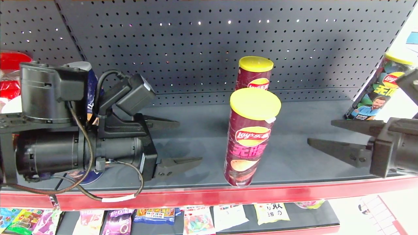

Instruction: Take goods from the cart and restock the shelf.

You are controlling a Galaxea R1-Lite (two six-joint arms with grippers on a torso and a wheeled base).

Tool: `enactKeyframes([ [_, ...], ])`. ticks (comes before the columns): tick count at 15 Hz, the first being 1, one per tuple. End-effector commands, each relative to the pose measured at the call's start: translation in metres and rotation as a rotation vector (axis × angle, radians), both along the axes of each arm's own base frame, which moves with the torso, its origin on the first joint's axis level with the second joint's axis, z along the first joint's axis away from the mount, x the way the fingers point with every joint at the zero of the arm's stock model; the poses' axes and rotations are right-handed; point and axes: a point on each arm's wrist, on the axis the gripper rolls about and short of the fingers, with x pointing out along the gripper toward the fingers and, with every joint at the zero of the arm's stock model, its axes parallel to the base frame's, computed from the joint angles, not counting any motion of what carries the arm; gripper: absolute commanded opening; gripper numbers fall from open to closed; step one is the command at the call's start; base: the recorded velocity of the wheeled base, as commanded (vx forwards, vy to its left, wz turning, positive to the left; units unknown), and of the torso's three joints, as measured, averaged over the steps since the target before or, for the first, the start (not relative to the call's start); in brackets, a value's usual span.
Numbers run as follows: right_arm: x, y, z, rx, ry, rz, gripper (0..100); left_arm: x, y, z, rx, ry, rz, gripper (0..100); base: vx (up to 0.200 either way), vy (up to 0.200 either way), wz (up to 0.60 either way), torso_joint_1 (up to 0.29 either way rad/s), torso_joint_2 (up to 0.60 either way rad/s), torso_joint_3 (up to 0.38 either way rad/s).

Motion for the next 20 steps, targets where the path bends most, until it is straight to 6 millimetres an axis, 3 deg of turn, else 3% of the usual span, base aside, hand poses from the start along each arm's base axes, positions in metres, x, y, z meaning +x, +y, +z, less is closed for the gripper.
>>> enactKeyframes([
  [1,-0.027,-0.013,-0.006,0.01,-0.022,-0.004,100,0.006,-0.004,-0.009,0.023,0.02,-0.004,100,0.0,0.0,0.0,0.0,0.0,0.0],
  [4,-0.069,-0.031,-0.014,-0.026,0.058,0.005,100,0.015,-0.014,-0.023,0.08,0.017,-0.039,100,0.0,0.0,0.0,0.0,0.0,0.0],
  [6,-0.079,-0.036,-0.013,-0.014,0.03,-0.007,100,0.016,-0.024,-0.029,0.096,0.028,-0.059,100,0.0,0.0,0.0,0.0,0.0,0.0],
  [11,-0.082,-0.041,-0.015,0.012,0.032,-0.052,100,0.023,-0.037,-0.044,0.154,0.024,-0.086,100,0.0,0.0,0.0,0.0,0.0,0.0],
  [20,-0.083,-0.042,-0.015,0.042,0.045,-0.066,100,0.039,-0.048,-0.048,0.167,0.02,-0.07,100,0.0,0.0,0.0,0.0,0.0,0.0],
])
